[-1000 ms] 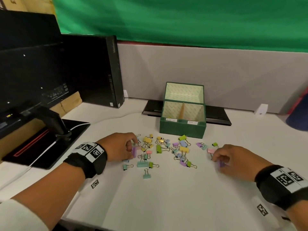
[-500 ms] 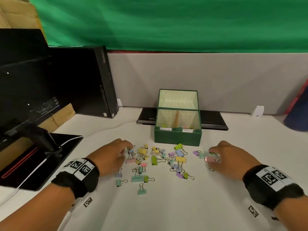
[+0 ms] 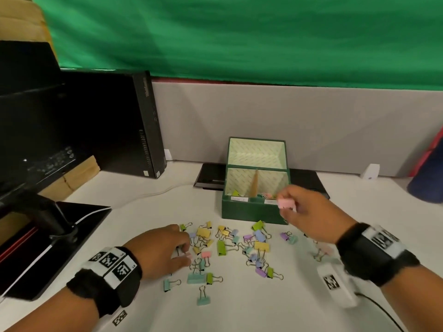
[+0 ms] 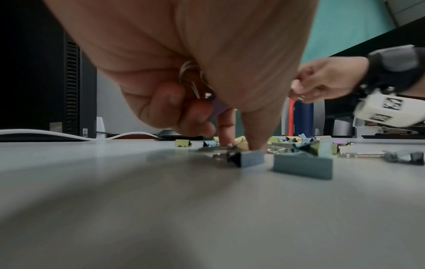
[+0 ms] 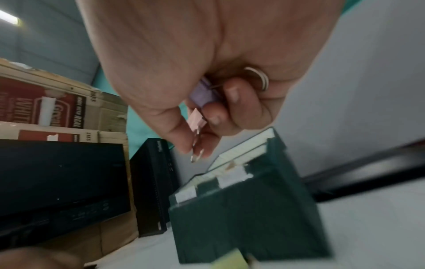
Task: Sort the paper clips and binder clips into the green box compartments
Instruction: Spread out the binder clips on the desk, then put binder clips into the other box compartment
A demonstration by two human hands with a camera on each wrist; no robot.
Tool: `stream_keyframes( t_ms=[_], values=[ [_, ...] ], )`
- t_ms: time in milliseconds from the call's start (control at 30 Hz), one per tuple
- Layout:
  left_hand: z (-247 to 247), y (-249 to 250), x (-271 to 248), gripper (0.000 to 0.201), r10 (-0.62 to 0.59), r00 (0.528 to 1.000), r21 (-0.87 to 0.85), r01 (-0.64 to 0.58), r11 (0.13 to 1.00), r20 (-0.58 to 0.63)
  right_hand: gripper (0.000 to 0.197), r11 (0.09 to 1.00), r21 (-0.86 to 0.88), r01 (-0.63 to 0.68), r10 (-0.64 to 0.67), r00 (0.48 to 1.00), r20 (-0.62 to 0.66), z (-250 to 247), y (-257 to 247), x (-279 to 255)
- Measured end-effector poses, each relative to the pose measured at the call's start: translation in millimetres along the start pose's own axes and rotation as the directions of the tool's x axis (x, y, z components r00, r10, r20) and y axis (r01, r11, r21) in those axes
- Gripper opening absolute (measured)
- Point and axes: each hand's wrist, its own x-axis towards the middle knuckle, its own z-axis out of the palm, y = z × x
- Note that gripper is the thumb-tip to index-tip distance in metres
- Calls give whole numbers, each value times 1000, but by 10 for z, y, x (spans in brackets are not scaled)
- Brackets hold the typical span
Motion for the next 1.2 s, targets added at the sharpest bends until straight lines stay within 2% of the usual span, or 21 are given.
stream_keyframes(
  t_ms=[100, 200, 300, 367, 467, 533, 600, 700, 800, 900, 967, 1033, 1100, 1133, 1200],
  values=[
    [-3, 40, -37, 26, 27, 1000, 20, -27, 999, 10, 13, 998, 11, 63, -63, 998, -30, -8, -278, 516],
    [-13, 30, -47, 26, 29, 999, -15, -30, 999, -30, 11, 999, 22, 28, -28, 1000, -13, 76, -484, 1000],
    [-20, 2, -41, 25, 25, 998, -54, -27, 998, -51, 31, 998, -55, -31, 32, 999, 16, 97, -514, 1185],
    [-34, 17, -38, 25, 37, 998, -57, -40, 998, -58, 35, 997, -79, -7, 3, 999, -54, -12, -418, 1044],
    [-72, 82, -58, 27, 88, 995, -30, -89, 996, -36, 20, 999, -46, 6, -10, 995, -100, -211, -45, 560],
    [-174, 173, -45, 35, 135, 991, 1, -135, 991, -9, 7, 982, -181, -47, 45, 999, -16, -280, 317, 186],
    [-342, 290, 64, 38, 171, 985, 44, -170, 984, -23, 7, 924, -367, -111, 162, 981, 111, -273, 664, -119],
    [-658, 541, 432, 29, 216, 965, 84, -205, 975, -151, 15, 890, -425, -164, 261, 948, 181, -198, 971, -385],
    [-895, 788, 955, 28, 201, 937, 34, -200, 979, -286, 19, 916, -354, -190, 264, 949, 174, -145, 1058, -415],
    [-946, 964, 1422, 32, 107, 950, -43, -124, 991, -292, 20, 930, -294, -221, 274, 949, 155, -115, 1015, -353],
    [-911, 1027, 1614, 44, 80, 963, -58, -98, 993, -256, 25, 930, -297, -216, 271, 950, 158, -62, 977, -307],
    [-883, 1040, 1681, 71, 74, 978, -64, -88, 994, -195, 26, 934, -303, -190, 246, 957, 157, -10, 934, -264],
    [-891, 1013, 1612, 83, 78, 975, -83, -97, 992, -207, 30, 945, -278, -174, 223, 962, 155, 19, 898, -232],
    [-900, 981, 1537, 80, 91, 964, -86, -116, 989, -250, 31, 947, -273, -170, 217, 964, 152, 26, 890, -222],
    [-894, 855, 1334, 63, 122, 927, -79, -160, 984, -355, 33, 944, -288, -160, 211, 965, 156, 31, 891, -205]
  ],
)
